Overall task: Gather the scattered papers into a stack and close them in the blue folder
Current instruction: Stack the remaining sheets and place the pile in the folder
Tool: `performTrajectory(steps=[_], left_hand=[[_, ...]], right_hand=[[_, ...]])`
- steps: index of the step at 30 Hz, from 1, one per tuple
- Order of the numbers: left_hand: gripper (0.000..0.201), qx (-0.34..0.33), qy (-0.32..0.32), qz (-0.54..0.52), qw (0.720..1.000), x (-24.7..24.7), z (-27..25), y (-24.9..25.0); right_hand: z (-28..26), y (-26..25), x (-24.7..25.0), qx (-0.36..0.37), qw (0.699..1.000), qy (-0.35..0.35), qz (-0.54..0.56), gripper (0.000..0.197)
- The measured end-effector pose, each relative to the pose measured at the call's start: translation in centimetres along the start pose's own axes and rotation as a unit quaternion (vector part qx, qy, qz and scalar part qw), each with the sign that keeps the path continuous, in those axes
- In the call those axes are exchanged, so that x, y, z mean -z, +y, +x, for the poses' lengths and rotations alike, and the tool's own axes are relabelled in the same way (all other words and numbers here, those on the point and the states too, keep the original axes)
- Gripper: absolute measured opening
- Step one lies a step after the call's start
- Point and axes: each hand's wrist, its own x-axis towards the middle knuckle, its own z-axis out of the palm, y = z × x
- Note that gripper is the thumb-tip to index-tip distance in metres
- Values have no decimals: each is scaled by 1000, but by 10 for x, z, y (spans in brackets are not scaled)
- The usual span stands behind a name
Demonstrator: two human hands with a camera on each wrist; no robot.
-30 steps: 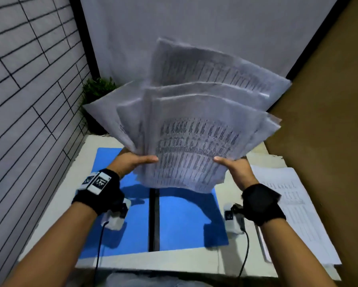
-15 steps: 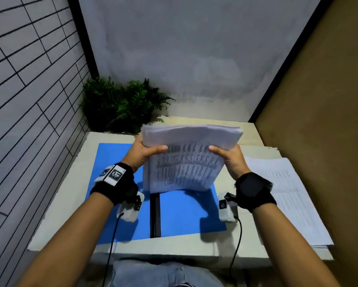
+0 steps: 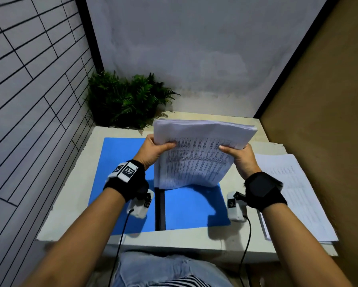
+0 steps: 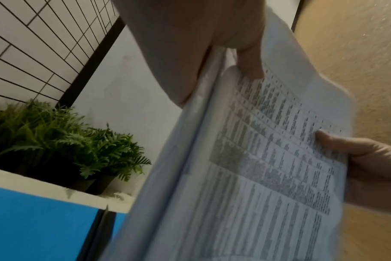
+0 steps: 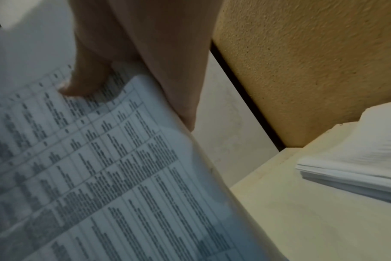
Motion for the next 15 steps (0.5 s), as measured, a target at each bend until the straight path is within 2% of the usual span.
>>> performTrajectory(steps=[2, 3, 6, 8, 10, 11, 13, 14, 15], left_hand=[[21, -19, 11, -15, 1000, -3, 2, 7], [25, -33, 9, -29, 999, -3, 2, 11], [34, -52, -15, -72, 996, -1, -2, 12], [38, -28, -28, -59, 997, -1, -5, 4], [28, 14, -52, -12, 999, -8, -4, -9], [21, 33, -53, 1, 998, -12, -3, -15], [24, 66, -32, 8, 997, -17, -1, -21], [27, 75, -23, 9, 997, -19, 1, -19], [30, 77, -21, 10, 997, -19, 2, -18]], right_hand=[[-1, -9, -3, 18, 1000, 8, 0, 25], [0, -14, -4, 28, 1000, 13, 6, 21], [1, -18, 0, 45, 999, 19, 19, 32], [0, -6, 1, 24, 1000, 19, 2, 35], [-3, 12, -3, -16, 999, 15, -26, 33], [-5, 19, -6, -34, 999, 17, -36, 33], [-5, 27, -7, -61, 997, 24, -30, 29], [-3, 27, -6, -68, 997, 26, -17, 31], [-1, 26, -5, -76, 997, 26, -7, 43]])
